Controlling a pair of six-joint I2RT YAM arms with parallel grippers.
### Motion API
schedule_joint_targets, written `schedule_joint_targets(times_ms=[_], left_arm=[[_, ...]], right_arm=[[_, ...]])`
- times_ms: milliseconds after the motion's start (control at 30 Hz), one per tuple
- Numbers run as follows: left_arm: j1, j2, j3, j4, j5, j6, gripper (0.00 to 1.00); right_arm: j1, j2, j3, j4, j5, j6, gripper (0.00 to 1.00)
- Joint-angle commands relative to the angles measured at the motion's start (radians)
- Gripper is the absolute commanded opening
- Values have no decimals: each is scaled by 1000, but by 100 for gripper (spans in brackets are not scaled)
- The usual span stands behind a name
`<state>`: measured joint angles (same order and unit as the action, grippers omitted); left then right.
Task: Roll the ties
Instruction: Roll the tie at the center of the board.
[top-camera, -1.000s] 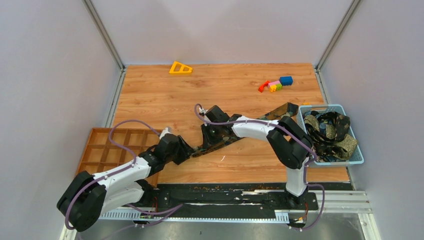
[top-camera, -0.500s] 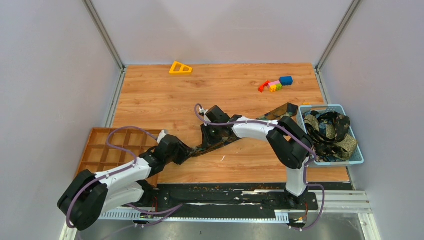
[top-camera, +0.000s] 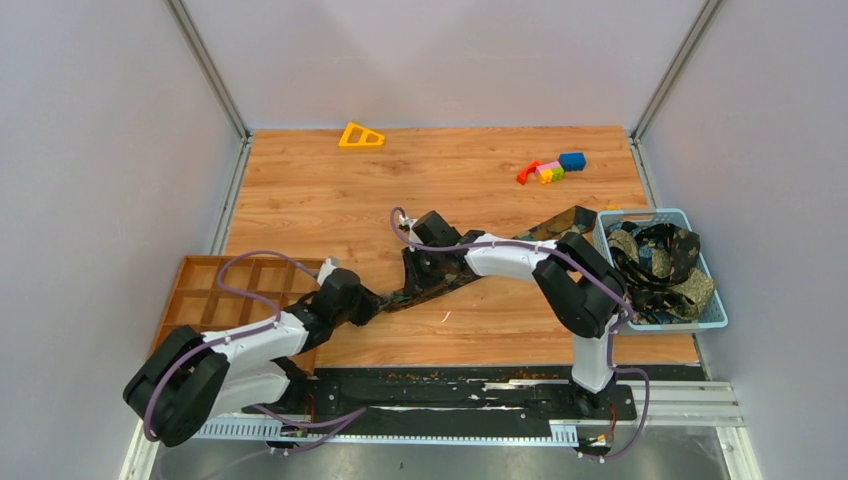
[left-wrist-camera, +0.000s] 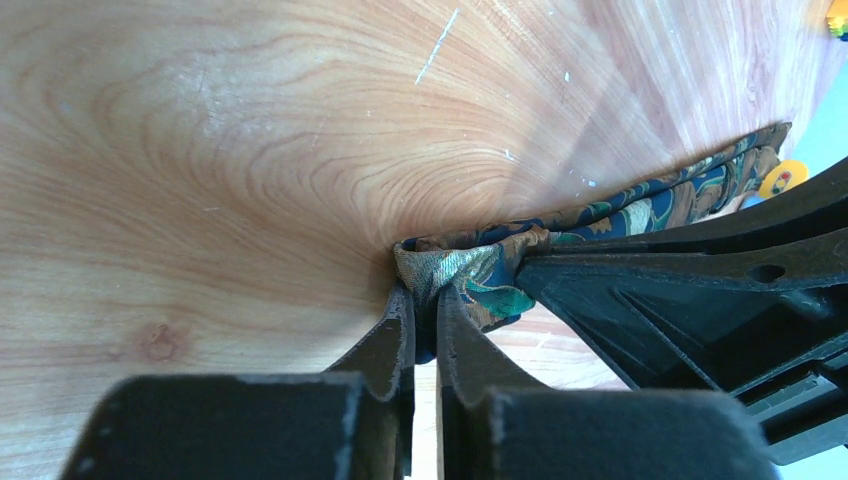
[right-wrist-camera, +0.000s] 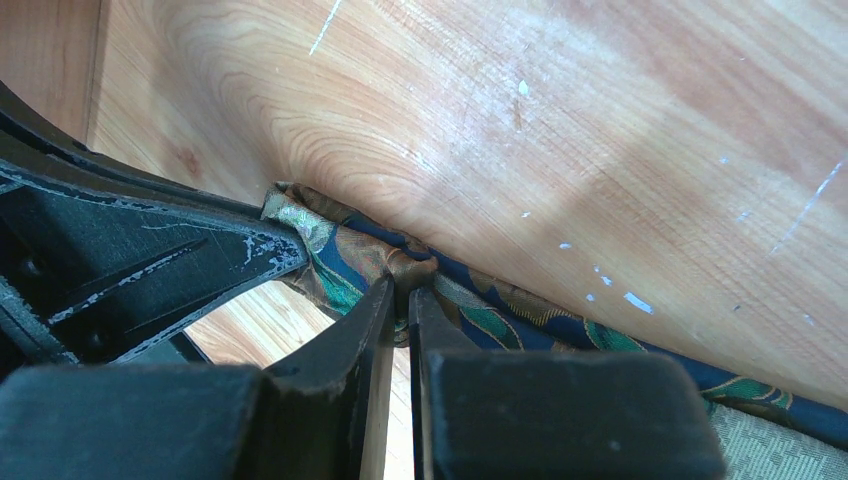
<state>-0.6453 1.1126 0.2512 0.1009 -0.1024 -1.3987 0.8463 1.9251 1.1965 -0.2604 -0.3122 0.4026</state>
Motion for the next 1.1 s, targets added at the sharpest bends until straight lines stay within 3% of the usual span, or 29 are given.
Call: schedule_joint_targets(times_ms=[0,300,467,733,1067], left_arm=[[5,36,2,-29,-41,73,0],[6,-45,78,-225,-85,219,0],[5,-120,107,-354,-139,286,0],[6,-222,142,-509,-205,337,0],[6,-286,159,-595,-228,341,0]], right_arm=[[3,34,-21,-43,47,1,5],[15,-52,34,-116,67,8,27],[54,-89,85,-166,94,5,32],[119,-90,120,-157,107,40,22],[149,26,196,-134,89,54,15]])
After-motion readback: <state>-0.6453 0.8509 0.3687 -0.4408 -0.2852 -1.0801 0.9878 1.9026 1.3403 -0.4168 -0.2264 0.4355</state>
